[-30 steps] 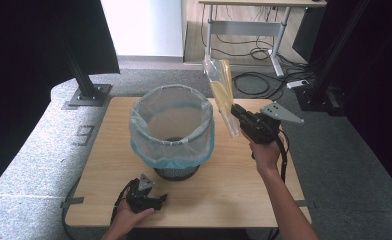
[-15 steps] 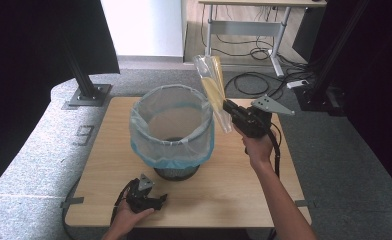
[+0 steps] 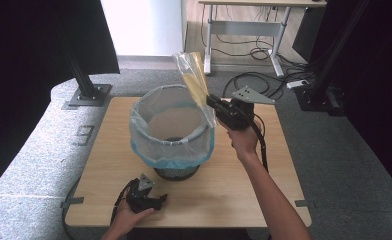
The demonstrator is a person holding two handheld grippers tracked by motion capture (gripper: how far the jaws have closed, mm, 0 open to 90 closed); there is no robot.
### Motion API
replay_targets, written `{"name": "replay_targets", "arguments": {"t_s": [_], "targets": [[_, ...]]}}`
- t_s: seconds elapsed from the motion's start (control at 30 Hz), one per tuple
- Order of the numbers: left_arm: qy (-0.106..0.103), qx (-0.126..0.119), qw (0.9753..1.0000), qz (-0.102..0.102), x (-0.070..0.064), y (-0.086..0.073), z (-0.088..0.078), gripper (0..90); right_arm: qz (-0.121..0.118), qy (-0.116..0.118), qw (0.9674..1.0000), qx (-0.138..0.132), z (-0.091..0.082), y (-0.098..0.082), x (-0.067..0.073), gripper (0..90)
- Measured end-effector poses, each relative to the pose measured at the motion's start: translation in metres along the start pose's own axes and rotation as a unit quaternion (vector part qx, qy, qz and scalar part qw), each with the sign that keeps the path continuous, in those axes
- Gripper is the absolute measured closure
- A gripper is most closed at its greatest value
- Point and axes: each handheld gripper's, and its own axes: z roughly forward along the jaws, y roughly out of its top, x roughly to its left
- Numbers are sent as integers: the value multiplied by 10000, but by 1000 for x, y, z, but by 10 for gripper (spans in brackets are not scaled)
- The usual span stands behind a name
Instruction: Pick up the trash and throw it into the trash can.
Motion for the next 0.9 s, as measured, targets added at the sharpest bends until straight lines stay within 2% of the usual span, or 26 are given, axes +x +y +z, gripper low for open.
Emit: {"name": "replay_targets", "arguments": {"t_s": [0.3, 0.63, 0.9], "targets": [[-1, -2, 10000, -2, 0, 0, 0, 147, 32, 44, 10000, 41, 14, 3, 4, 852], [-12, 1, 10000, 9, 0, 0, 0, 145, -47, 108, 9999, 105, 28, 5, 12, 851], [-12, 1, 10000, 9, 0, 0, 0, 145, -12, 249, 9996, 124, 39, 9, 17, 851]]}}
